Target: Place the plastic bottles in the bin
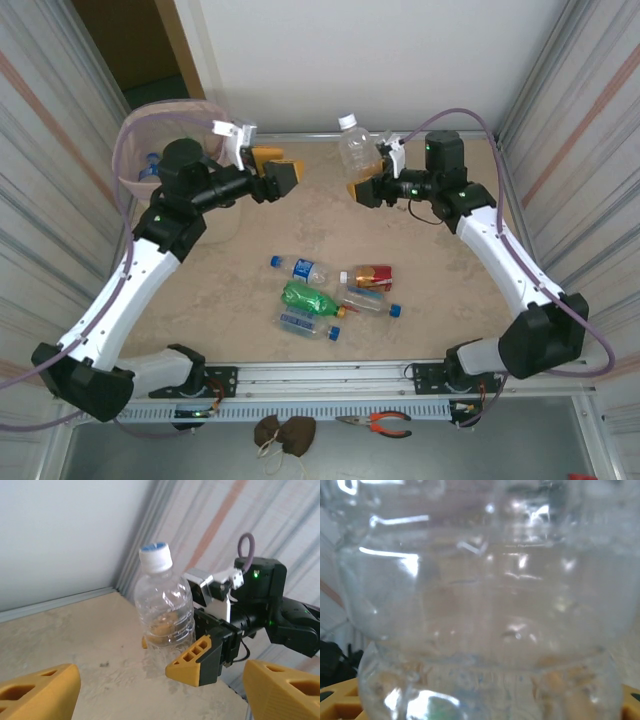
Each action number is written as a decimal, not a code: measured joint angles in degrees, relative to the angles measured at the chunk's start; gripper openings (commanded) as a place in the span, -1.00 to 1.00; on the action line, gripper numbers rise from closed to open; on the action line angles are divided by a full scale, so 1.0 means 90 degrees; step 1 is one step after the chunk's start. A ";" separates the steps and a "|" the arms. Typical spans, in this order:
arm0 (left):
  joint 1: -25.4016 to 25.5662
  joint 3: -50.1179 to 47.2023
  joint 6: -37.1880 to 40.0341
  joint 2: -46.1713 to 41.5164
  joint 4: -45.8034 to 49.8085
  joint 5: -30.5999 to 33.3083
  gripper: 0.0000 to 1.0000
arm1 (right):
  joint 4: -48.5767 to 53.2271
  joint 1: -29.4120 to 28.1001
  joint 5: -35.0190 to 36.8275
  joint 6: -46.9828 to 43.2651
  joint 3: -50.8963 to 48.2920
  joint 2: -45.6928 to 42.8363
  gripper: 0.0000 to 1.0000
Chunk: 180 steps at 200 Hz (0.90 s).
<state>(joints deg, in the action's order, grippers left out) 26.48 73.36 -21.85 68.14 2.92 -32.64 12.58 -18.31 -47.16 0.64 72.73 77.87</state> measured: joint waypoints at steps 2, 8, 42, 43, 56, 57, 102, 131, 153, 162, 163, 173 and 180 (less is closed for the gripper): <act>0.0051 0.0007 0.0019 0.0027 -0.0034 -0.0007 0.72 | -0.0049 -0.0007 -0.0029 0.0058 0.0000 -0.0024 0.16; 0.0189 0.0027 0.0070 0.0097 -0.0134 -0.0034 0.73 | -0.0182 -0.0019 -0.0102 0.0194 -0.0015 -0.0092 0.17; 0.0835 0.0204 0.0287 0.0529 -0.0576 -0.0092 0.75 | -0.0782 -0.0168 -0.0466 0.0818 -0.0175 -0.0435 0.19; 0.0845 0.0209 0.0287 0.0539 -0.0583 -0.0092 0.75 | -0.0792 -0.0172 -0.0476 0.0833 -0.0177 -0.0440 0.19; 0.0998 0.0296 0.0345 0.0685 -0.0726 -0.0095 0.76 | -0.0947 -0.0231 -0.0624 0.0967 -0.0199 -0.0527 0.19; 0.1015 0.0304 0.0350 0.0699 -0.0743 -0.0095 0.76 | -0.0954 -0.0233 -0.0627 0.0974 -0.0202 -0.0532 0.19; 0.1348 0.0476 0.0430 0.0981 -0.1321 -0.0202 0.68 | -0.1253 -0.0403 -0.0964 0.1202 -0.0209 -0.0697 0.20; 0.1406 0.0573 0.0396 0.1132 -0.1647 -0.0228 0.63 | -0.1355 -0.0493 -0.1090 0.1241 -0.0240 -0.0816 0.21; 0.1525 0.0653 0.0396 0.1219 -0.1800 -0.0255 0.56 | -0.1421 -0.0588 -0.1154 0.1253 -0.0238 -0.0838 0.22; 0.1552 0.0702 0.0386 0.1263 -0.1838 -0.0260 0.53 | -0.1460 -0.0610 -0.1197 0.1258 -0.0238 -0.0838 0.22; 0.1554 0.0704 0.0384 0.1268 -0.1841 -0.0262 0.53 | -0.1462 -0.0610 -0.1202 0.1260 -0.0238 -0.0838 0.22; 0.1566 0.0753 0.0374 0.1316 -0.1885 -0.0304 0.48 | -0.1496 -0.0627 -0.1226 0.1263 -0.0238 -0.0848 0.22; 0.1569 0.0780 0.0359 0.1350 -0.1906 -0.0325 0.44 | -0.1518 -0.0631 -0.1236 0.1263 -0.0238 -0.0855 0.22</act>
<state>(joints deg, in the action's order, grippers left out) 40.60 80.38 -18.61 80.29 -14.24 -35.57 -1.08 -23.99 -58.28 12.01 70.59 70.17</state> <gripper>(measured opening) 0.746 0.611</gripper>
